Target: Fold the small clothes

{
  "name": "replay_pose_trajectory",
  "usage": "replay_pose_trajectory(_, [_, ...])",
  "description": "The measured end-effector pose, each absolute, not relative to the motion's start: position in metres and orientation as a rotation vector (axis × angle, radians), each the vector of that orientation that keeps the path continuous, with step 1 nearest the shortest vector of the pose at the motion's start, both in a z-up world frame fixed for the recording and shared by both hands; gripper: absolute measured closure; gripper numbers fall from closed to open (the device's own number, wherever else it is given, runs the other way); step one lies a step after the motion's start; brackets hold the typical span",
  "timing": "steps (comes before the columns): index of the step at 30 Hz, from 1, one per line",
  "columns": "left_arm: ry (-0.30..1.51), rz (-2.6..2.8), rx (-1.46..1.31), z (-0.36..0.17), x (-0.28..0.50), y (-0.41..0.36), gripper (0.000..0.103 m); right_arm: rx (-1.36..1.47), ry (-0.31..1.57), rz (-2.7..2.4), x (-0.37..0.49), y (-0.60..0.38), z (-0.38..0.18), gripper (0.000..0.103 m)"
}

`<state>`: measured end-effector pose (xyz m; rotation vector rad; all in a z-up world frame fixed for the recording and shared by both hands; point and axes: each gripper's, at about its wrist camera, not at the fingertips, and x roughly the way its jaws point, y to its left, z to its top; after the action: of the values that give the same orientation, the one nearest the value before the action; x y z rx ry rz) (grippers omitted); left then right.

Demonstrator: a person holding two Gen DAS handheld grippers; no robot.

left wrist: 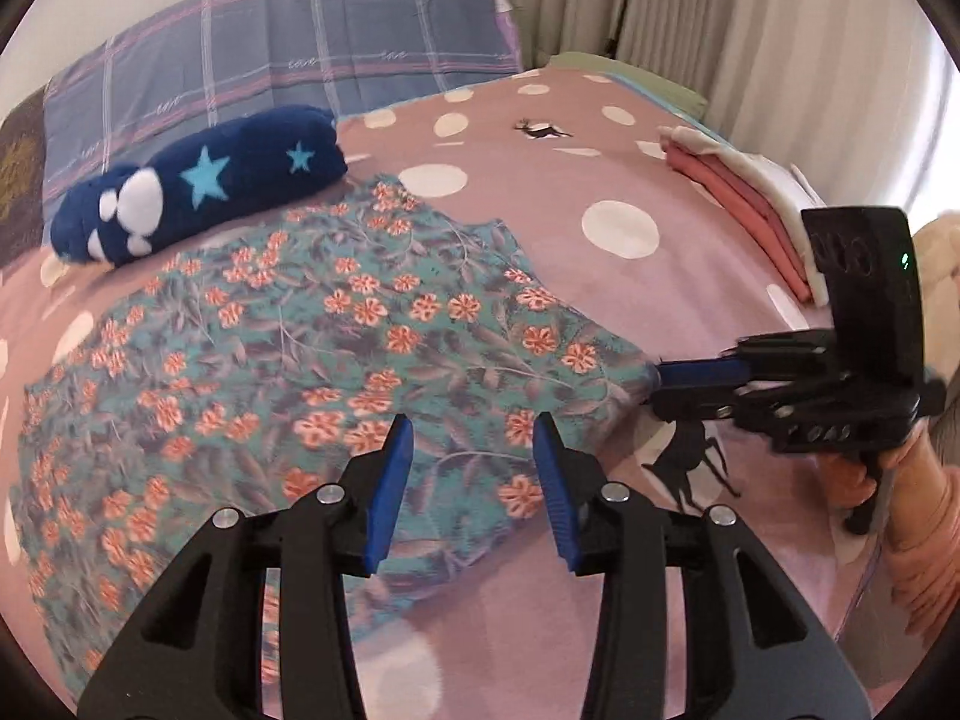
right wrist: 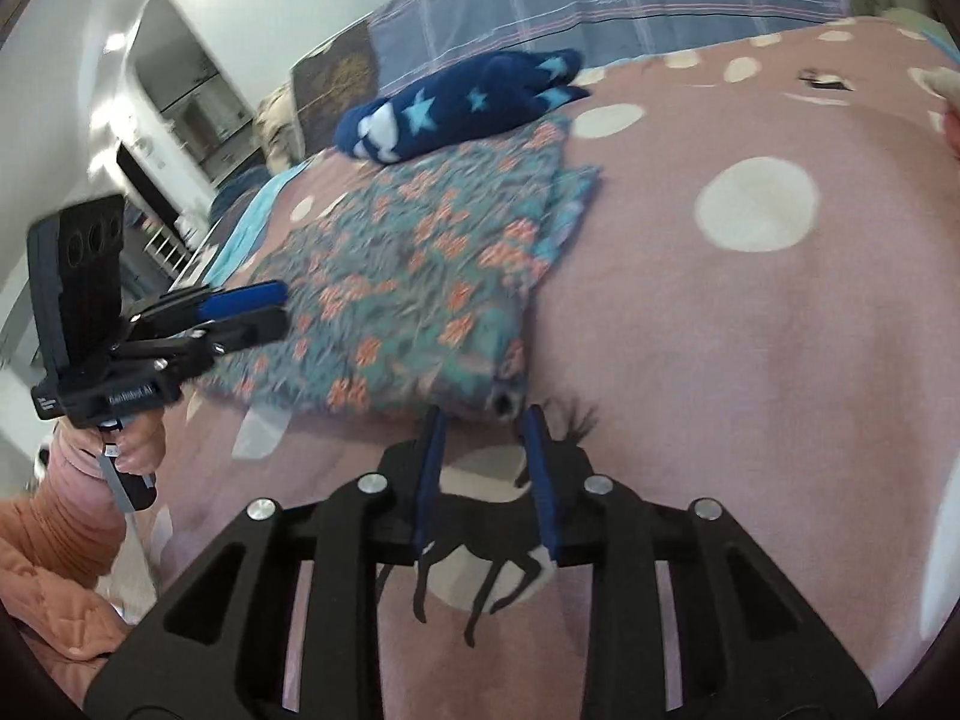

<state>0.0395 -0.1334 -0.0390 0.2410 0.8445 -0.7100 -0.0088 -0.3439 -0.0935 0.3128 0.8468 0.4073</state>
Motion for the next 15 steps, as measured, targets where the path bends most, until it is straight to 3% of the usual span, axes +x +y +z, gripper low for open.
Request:
replay_pose_trajectory(2, [0.871,-0.670,0.187,-0.041,0.044,-0.129,0.061,0.312,0.847,0.426,-0.001,-0.341,-0.098,0.074])
replay_pose_trajectory(3, [0.876,-0.648,0.172,-0.041,0.046,-0.123,0.061,0.311,0.864,0.433,0.005,-0.339,-0.100,0.088])
replay_pose_trajectory(4, [0.879,-0.630,0.165,-0.041,0.047,-0.120,0.061,0.316,0.876,0.448,0.008,-0.340,-0.100,0.094])
replay_pose_trajectory(8, [0.889,-0.593,0.170,-0.043,0.043,-0.118,0.061,0.287,0.831,0.489,-0.009,-0.360,-0.087,0.102])
replay_pose_trajectory(15, [0.896,-0.721,0.294,-0.055,0.025,-0.175,0.061,0.367,0.881,0.472,-0.013,-0.392,-0.099,0.098])
